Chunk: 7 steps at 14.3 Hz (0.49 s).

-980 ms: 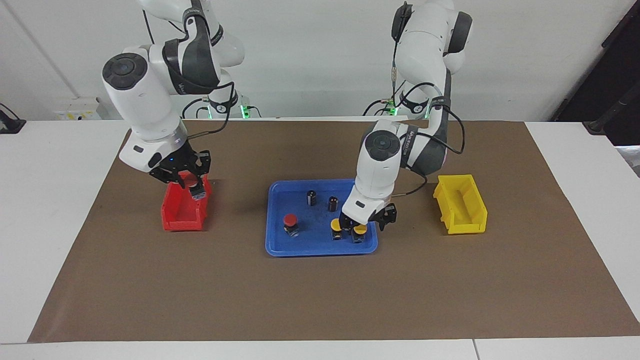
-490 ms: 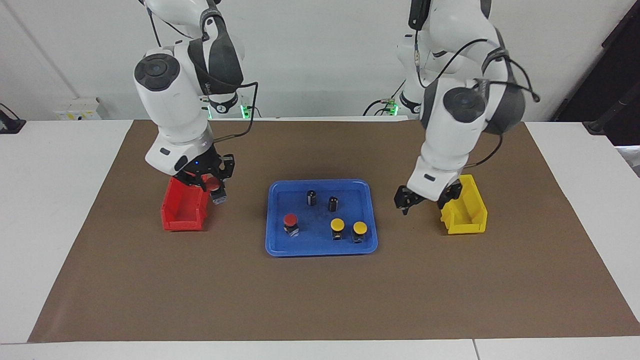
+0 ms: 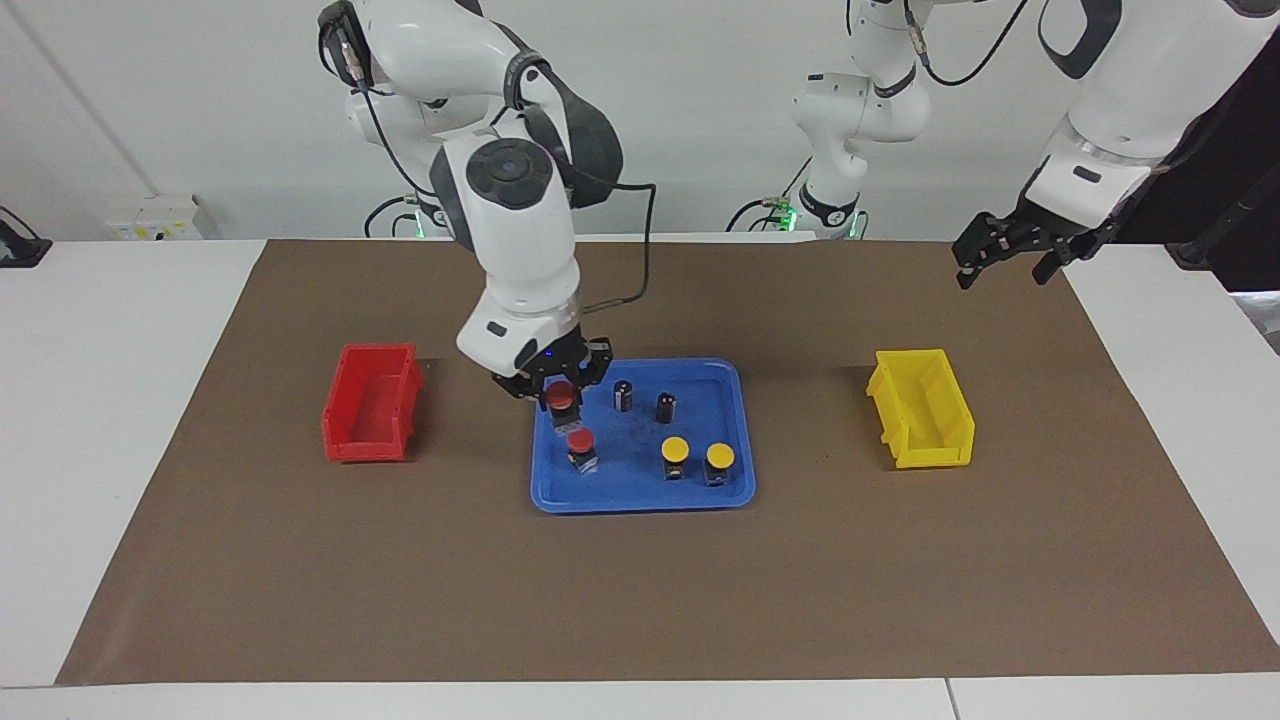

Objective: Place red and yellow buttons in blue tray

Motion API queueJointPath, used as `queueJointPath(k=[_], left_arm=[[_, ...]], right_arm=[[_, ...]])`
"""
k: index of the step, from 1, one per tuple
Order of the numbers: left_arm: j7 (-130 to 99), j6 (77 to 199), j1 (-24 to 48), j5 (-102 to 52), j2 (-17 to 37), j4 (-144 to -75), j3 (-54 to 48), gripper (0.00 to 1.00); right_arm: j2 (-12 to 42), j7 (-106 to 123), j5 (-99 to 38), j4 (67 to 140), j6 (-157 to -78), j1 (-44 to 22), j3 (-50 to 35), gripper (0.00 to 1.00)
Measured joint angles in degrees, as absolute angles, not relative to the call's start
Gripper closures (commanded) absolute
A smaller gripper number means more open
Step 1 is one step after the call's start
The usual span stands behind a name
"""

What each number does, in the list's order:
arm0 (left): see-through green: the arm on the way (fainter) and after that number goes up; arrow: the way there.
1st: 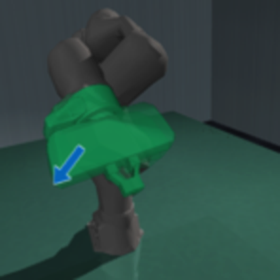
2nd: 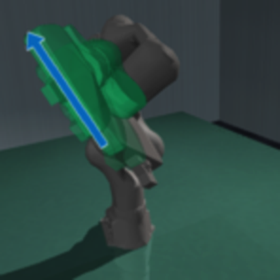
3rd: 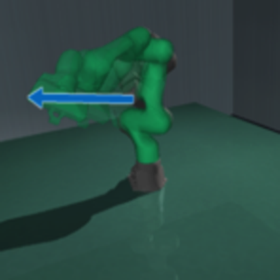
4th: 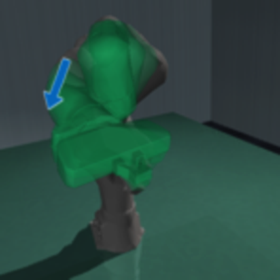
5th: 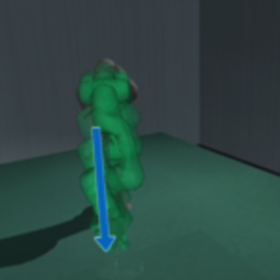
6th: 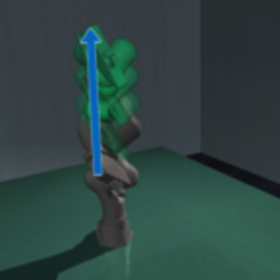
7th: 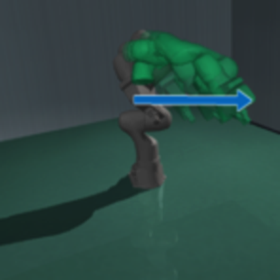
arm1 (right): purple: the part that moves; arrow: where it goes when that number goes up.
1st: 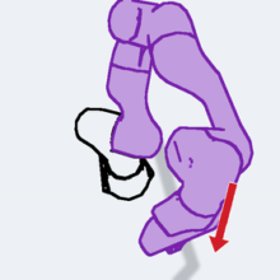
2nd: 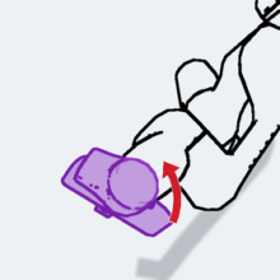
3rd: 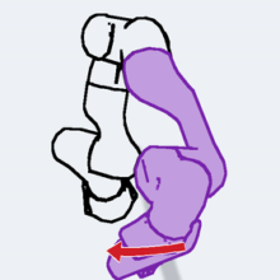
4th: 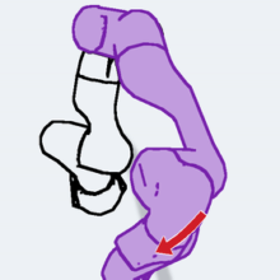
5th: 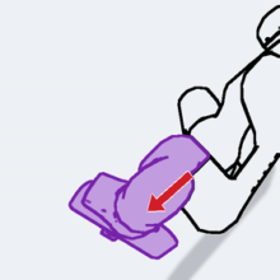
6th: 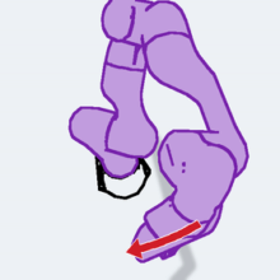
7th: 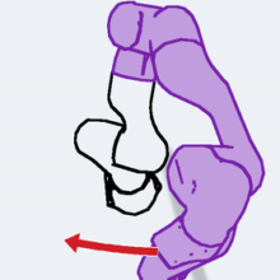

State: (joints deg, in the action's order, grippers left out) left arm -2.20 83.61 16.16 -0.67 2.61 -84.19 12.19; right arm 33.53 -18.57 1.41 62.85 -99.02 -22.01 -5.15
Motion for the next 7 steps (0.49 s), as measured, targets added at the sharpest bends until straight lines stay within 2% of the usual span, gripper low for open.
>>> queueJointPath(k=[2, 4, 7], left_arm=[[-1.37, 88.42, 15.48, -0.73, -0.63, -91.83, 12.19, 0.00], [-1.12, 93.06, 15.47, -0.80, -2.95, -98.26, 12.06, 0.00], [-1.04, 94.53, 15.62, -0.83, -4.29, -100.79, 11.41, 0.00]], right_arm=[[38.72, -20.60, 1.60, 59.01, -102.61, -23.98, -5.14, 1.00], [41.45, -21.06, 3.38, 57.49, -103.69, -24.85, -5.13, 1.00], [42.70, -21.06, 5.63, 57.63, -103.90, -24.93, -5.13, 1.00]])
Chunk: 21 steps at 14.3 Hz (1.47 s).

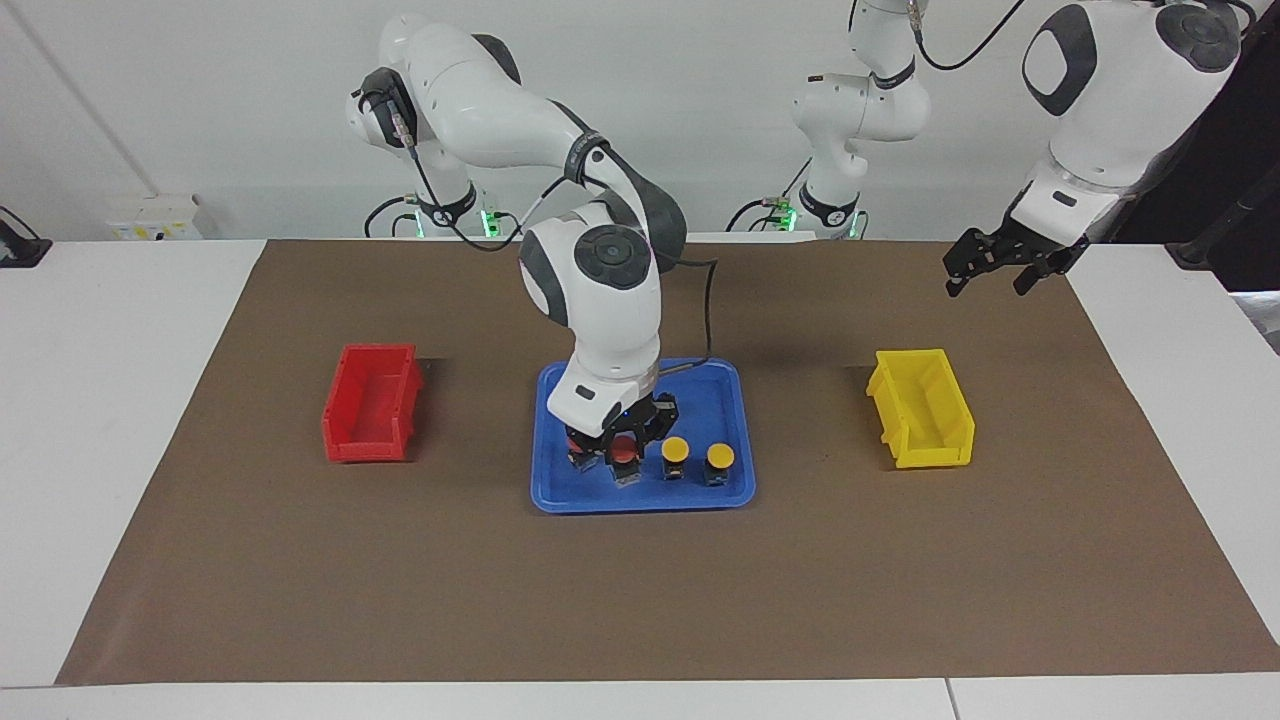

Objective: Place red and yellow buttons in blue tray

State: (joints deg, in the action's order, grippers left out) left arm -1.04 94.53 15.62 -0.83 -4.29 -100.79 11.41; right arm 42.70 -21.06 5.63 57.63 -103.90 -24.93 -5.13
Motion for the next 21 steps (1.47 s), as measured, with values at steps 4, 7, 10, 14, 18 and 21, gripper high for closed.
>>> queueJointPath(k=[4, 7, 10, 14, 18, 21], left_arm=[[-1.04, 94.74, 15.56, -0.83, -4.86, -100.50, 11.23, 0.00], [-1.04, 94.86, 15.45, -0.79, -5.12, -100.37, 11.49, 0.00], [-1.04, 95.07, 15.45, -0.78, -5.13, -100.37, 11.50, 0.00], [-1.04, 95.07, 15.45, -0.78, -5.13, -100.37, 11.50, 0.00], [-1.04, 95.07, 15.45, -0.78, -5.13, -100.37, 11.50, 0.00], [-1.04, 95.07, 15.45, -0.78, -5.13, -100.37, 11.50, 0.00]], right_arm=[[42.80, -21.26, 5.62, 58.66, -103.94, -25.10, -5.20, 1.00], [42.71, -21.88, 5.62, 61.05, -104.89, -25.14, -5.21, 1.00], [41.62, -22.16, 5.46, 65.67, -109.30, -25.15, -5.23, 1.00], [39.65, -22.55, 5.41, 70.72, -111.78, -25.09, -5.22, 1.00], [37.77, -23.66, 5.17, 75.44, -114.91, -25.05, -5.21, 0.84], [37.17, -24.08, 5.16, 76.69, -115.33, -25.05, -5.22, 0.65]])
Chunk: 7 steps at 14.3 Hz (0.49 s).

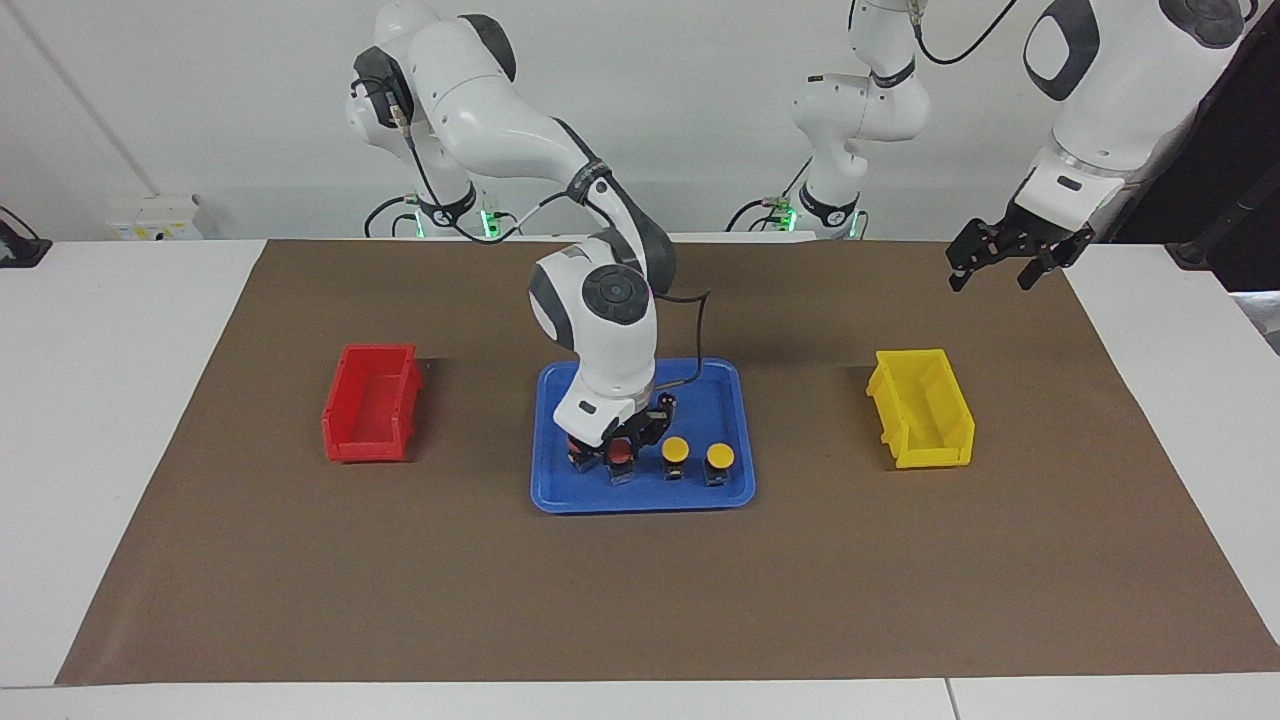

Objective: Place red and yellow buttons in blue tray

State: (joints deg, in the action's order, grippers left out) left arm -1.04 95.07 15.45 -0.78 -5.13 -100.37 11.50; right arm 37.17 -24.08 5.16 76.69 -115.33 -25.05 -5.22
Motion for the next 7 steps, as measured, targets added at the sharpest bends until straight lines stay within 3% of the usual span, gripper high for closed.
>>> queueJointPath(k=[1, 2, 4, 7], left_arm=[[-1.04, 95.07, 15.45, -0.78, -5.13, -100.37, 11.50, 0.00], [-1.04, 95.07, 15.45, -0.78, -5.13, -100.37, 11.50, 0.00], [-1.04, 95.07, 15.45, -0.78, -5.13, -100.37, 11.50, 0.00], [-1.04, 95.07, 15.45, -0.78, -5.13, -100.37, 11.50, 0.00]], right_arm=[[37.15, -24.09, 5.16, 76.77, -115.33, -25.05, -5.21, 0.64], [37.14, -24.10, 5.15, 76.83, -115.33, -25.05, -5.21, 0.56], [37.08, -24.11, 5.15, 76.90, -115.35, -25.05, -5.21, 0.01], [36.77, -24.13, 5.15, 76.97, -115.37, -25.03, -5.21, 0.01]])
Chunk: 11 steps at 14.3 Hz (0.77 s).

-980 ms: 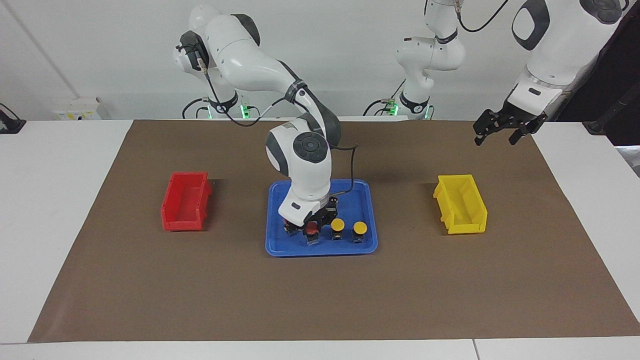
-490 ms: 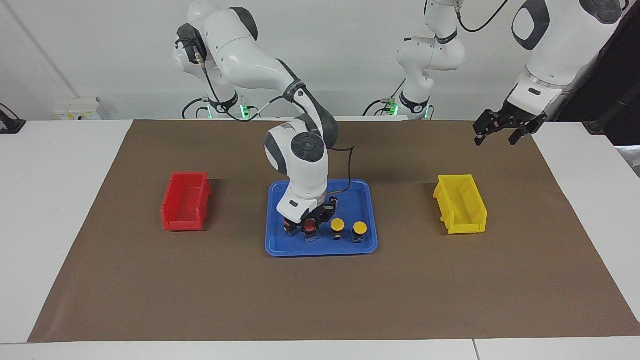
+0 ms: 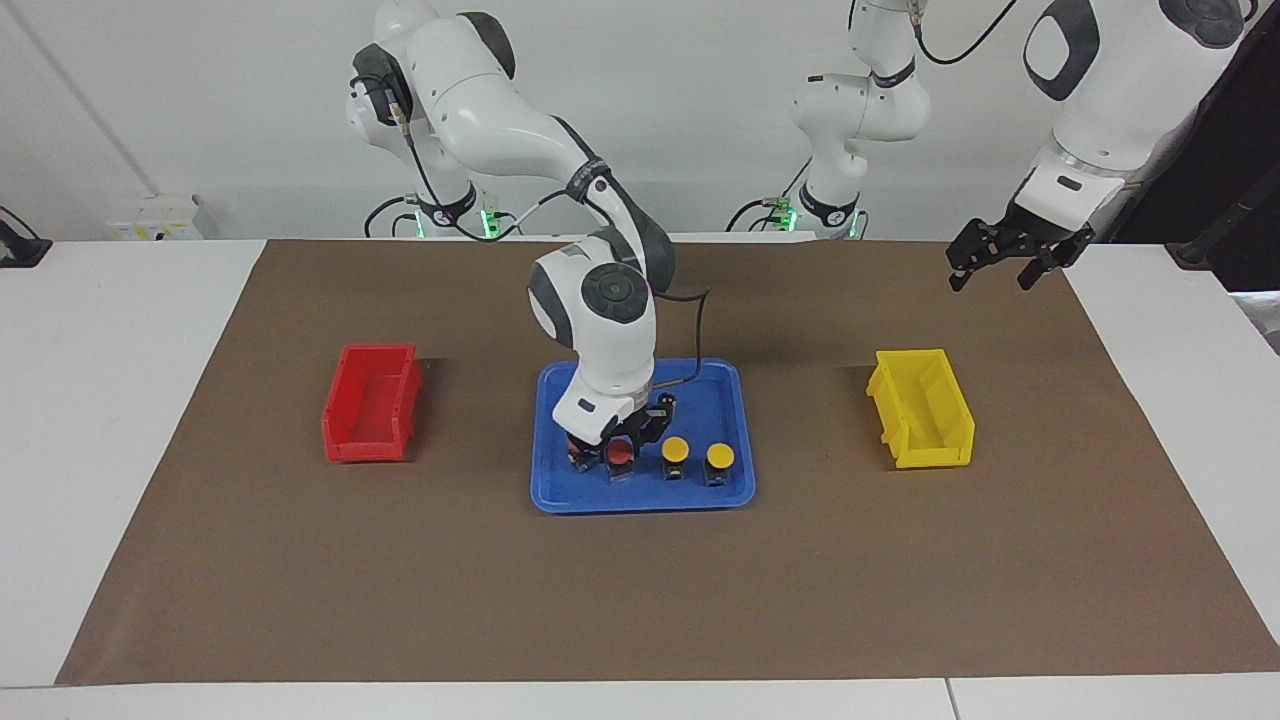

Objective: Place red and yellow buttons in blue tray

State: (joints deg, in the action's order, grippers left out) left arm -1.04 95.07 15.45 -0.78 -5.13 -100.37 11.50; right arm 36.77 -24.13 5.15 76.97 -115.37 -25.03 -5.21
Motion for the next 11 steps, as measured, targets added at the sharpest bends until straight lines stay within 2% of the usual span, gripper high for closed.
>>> queueJointPath(k=[8, 11], left_arm=[[-1.04, 95.07, 15.45, -0.78, -5.13, -100.37, 11.50, 0.00], [-1.04, 95.07, 15.45, -0.78, -5.13, -100.37, 11.50, 0.00]], right_arm=[[33.86, -24.14, 5.17, 74.79, -114.16, -22.68, -4.86, 0.01], [29.48, -22.06, 5.16, 73.65, -107.81, -18.95, -4.81, 0.01]])
